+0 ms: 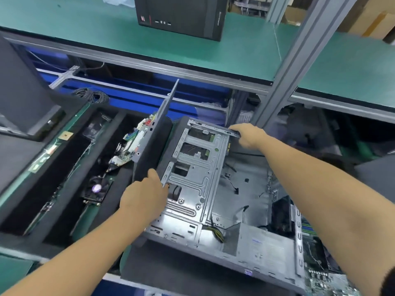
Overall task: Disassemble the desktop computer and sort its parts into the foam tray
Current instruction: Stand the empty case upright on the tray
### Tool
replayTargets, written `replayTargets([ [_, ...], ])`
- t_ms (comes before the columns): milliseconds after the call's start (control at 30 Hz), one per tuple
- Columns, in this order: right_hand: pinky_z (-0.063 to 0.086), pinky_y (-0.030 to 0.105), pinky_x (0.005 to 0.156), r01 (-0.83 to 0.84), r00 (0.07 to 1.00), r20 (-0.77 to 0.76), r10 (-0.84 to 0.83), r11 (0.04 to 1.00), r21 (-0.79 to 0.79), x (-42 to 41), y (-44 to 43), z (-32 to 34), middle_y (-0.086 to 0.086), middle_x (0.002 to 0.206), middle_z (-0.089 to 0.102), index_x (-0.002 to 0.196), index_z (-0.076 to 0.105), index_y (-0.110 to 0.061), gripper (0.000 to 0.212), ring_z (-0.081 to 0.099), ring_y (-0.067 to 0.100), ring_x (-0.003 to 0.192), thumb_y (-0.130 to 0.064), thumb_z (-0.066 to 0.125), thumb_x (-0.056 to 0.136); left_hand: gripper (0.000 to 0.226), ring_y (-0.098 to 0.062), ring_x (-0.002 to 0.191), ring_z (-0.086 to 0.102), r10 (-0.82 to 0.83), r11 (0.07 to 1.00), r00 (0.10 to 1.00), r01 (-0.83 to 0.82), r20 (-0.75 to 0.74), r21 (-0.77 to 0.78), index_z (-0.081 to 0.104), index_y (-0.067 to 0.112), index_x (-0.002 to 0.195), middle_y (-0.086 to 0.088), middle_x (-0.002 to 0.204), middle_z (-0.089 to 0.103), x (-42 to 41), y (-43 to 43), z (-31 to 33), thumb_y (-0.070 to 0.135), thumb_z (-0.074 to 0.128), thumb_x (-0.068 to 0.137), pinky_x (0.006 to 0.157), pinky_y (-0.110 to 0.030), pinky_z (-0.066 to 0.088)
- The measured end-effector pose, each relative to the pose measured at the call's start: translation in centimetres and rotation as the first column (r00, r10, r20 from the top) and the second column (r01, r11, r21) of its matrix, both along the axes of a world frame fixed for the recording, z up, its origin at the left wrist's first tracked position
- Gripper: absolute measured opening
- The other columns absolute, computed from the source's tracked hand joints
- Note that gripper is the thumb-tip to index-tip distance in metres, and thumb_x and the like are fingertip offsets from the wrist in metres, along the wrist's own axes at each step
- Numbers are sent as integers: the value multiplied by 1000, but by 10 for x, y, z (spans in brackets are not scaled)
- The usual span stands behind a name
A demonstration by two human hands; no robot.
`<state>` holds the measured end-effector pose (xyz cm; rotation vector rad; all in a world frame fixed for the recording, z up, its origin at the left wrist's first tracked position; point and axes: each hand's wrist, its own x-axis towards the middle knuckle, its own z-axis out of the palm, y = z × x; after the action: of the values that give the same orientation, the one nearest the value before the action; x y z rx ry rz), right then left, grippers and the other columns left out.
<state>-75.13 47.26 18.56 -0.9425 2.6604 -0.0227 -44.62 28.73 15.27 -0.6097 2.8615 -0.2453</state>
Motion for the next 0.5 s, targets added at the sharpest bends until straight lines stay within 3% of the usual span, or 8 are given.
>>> replayTargets([
  [100, 45, 43, 87, 61, 997, -36, -63, 997, -46, 7, -7, -12, 0, 140, 53, 135, 51, -37, 59, 52, 32, 120, -3, 40, 89, 48, -27, 74, 67, 54, 995, 998, -52, -24, 83, 37, 4, 122, -3, 81, 58, 4, 0, 0, 48, 33, 102, 58, -32, 49],
  [167, 45, 41, 85, 100, 994, -46, -103, 993, -63, 9, -8, -15, 1, 138, 55, 134, 53, -38, 57, 53, 32, 119, -3, 41, 90, 48, -26, 78, 70, 32, 999, 999, -32, -1, 39, 36, 4, 122, -2, 87, 64, 2, 0, 1, 48, 32, 102, 63, -33, 56],
  [233, 48, 42, 86, 129, 990, -38, -133, 988, -82, 11, -5, -15, 3, 135, 57, 134, 53, -36, 57, 55, 32, 116, -2, 42, 90, 47, -26, 84, 70, 43, 997, 998, -45, 39, 63, 34, 4, 121, -2, 88, 64, -3, -2, 2, 47, 31, 103, 67, -33, 57],
  [367, 51, 43, 89, 216, 976, -16, -219, 971, -105, 23, 3, -13, 11, 135, 55, 142, 46, -32, 63, 55, 36, 114, -1, 44, 87, 38, -26, 93, 68, 52, 995, 989, -63, 140, 75, 35, 4, 121, -1, 74, 41, -20, -4, 2, 37, 35, 103, 67, -32, 50],
  [433, 45, 43, 98, 207, 977, -41, -210, 976, -69, 35, 4, -11, 9, 142, 52, 147, 39, -27, 63, 51, 35, 122, -7, 49, 88, 41, -27, 103, 64, 114, 986, 979, -132, 168, 99, 37, 4, 125, -3, 89, 51, -30, -2, 6, 37, 38, 101, 65, -33, 43],
  [500, 36, 44, 107, 219, 971, -81, -224, 973, -69, 47, 7, -8, 6, 153, 40, 150, 37, -24, 64, 41, 32, 135, -13, 53, 89, 54, -31, 116, 55, 160, 975, 971, -183, 175, 124, 34, 3, 135, -11, 122, 51, -41, 1, 15, 41, 45, 98, 70, -37, 45],
])
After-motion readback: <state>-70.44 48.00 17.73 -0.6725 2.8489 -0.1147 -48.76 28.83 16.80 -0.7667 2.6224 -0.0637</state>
